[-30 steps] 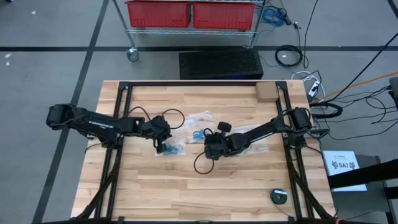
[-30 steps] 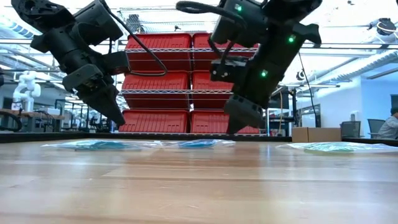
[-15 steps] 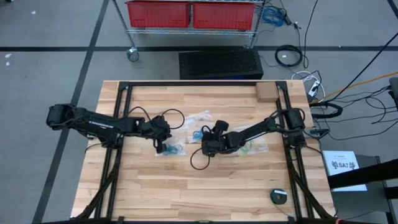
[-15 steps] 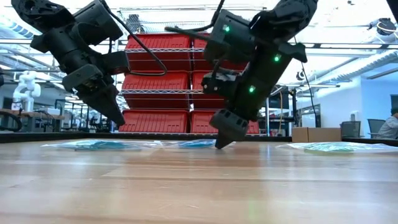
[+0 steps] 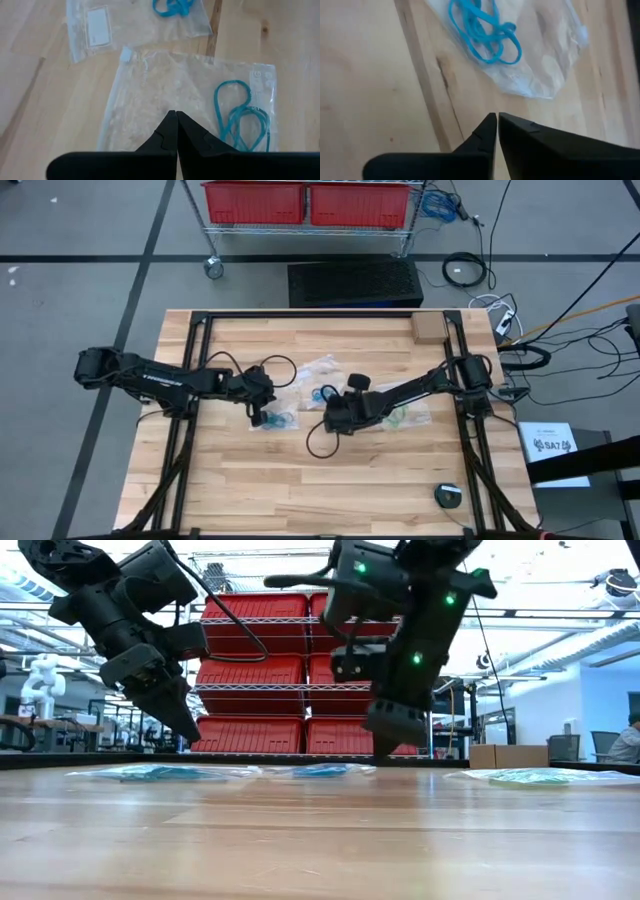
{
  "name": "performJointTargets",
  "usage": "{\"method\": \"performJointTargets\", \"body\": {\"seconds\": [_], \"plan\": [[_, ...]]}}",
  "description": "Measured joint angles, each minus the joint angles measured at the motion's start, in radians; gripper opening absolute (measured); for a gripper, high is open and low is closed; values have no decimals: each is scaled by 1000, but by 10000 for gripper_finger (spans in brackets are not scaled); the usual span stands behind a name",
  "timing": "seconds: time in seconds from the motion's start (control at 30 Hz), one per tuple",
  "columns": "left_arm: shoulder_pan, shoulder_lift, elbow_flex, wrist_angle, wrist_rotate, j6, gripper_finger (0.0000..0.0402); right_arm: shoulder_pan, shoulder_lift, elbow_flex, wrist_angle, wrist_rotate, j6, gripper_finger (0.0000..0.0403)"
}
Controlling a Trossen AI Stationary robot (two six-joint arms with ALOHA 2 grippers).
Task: Sort rubber bands
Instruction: Adjust the packed rubber bands and align them to the center of the table, then adjust the transparent zip bags and align them to the center of the table
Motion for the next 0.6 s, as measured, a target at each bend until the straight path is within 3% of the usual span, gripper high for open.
{"method": "performJointTargets", "body": {"seconds": [0.1,0.23,0.6], "plan": [[0,0,0,0,0,0,2,-1,-1,35,-42,-53,1,5],[0,0,0,2,0,0,2,-4,-1,18,33,-54,-44,10],[0,0,0,3,0,0,2,-31,-1,-101,265,0,-100,160]]}}
